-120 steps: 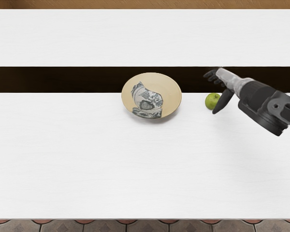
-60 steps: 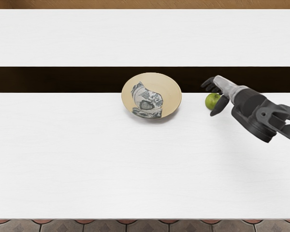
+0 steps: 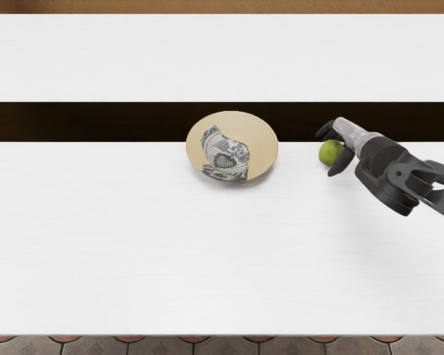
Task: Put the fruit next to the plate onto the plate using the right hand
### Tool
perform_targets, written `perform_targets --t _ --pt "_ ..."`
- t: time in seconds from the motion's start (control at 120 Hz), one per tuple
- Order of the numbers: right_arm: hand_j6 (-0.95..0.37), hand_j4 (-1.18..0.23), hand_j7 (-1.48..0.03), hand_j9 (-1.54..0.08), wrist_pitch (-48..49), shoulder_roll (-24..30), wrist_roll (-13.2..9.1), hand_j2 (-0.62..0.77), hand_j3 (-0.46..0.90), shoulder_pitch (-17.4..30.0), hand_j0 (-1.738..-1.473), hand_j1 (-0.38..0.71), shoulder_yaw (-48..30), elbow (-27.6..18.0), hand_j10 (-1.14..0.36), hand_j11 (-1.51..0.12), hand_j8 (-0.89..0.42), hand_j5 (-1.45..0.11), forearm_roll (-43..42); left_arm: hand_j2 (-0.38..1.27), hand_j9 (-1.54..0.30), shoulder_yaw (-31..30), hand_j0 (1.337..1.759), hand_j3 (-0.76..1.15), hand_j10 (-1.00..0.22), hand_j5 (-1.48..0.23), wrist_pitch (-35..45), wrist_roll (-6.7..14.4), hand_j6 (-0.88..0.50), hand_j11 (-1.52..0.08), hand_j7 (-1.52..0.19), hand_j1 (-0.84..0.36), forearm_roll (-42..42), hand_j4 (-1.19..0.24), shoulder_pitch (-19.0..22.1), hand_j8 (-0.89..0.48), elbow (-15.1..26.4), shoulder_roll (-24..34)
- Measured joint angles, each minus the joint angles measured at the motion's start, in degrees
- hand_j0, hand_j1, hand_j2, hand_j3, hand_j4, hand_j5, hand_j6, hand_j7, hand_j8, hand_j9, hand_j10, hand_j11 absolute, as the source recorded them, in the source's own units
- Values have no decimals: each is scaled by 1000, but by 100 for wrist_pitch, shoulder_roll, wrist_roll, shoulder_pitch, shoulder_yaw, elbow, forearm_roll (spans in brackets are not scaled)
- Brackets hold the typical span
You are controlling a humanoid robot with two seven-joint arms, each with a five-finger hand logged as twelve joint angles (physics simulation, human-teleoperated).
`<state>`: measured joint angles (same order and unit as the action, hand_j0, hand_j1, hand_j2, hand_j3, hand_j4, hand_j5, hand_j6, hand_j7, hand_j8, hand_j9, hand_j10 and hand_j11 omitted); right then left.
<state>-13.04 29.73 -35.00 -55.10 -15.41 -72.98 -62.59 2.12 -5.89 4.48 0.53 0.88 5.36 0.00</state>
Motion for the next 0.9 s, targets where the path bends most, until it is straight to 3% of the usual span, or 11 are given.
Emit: perform_targets --t 0.158,0.45,0.658,0.708,0.833,0.9 --pt "-393 -437 -541 -539 -57 -42 0 -74 0 18 -1658 144 1 22 -412 -542 -278 -523 -10 46 -299 0 1658 0 -230 -299 0 0 -230 -299 -299 73 0 -230 0 -230 0 0" --pt "-511 -548 -646 -622 -103 -210 -2 -81 -1 52 -1657 230 -2 150 -485 -642 -395 -593 -47 46 -299 0 1658 0 -230 -299 0 0 -230 -299 -299 73 0 -230 0 -230 0 0" --pt "-483 -624 -708 -673 -103 -294 2 -132 -7 99 -1643 243 20 274 -519 -689 -378 -623 -136 47 -299 2 1658 -1 -230 -299 0 -1 -230 -299 -299 73 -1 -230 0 -230 0 0" --pt "-477 -654 -733 -690 -106 -314 1 -67 -2 104 -1641 240 34 299 -524 -707 -387 -633 -144 47 -299 2 1658 -1 -230 -299 0 -1 -230 -299 -299 73 -1 -230 0 -230 0 0" --pt "-411 -677 -801 -792 -86 -333 -6 -147 -1 108 -1635 255 59 328 -482 -814 -326 -734 -94 47 -299 1 1658 -1 -230 -299 0 -1 -230 -299 -299 73 -1 -230 0 -230 0 0" --pt "-418 -690 -830 -824 -85 -334 -5 -73 -1 104 -1636 262 62 338 -505 -849 -324 -771 -42 47 -299 1 1658 -1 -230 -299 0 -1 -230 -299 -299 73 -1 -230 0 -230 0 0"
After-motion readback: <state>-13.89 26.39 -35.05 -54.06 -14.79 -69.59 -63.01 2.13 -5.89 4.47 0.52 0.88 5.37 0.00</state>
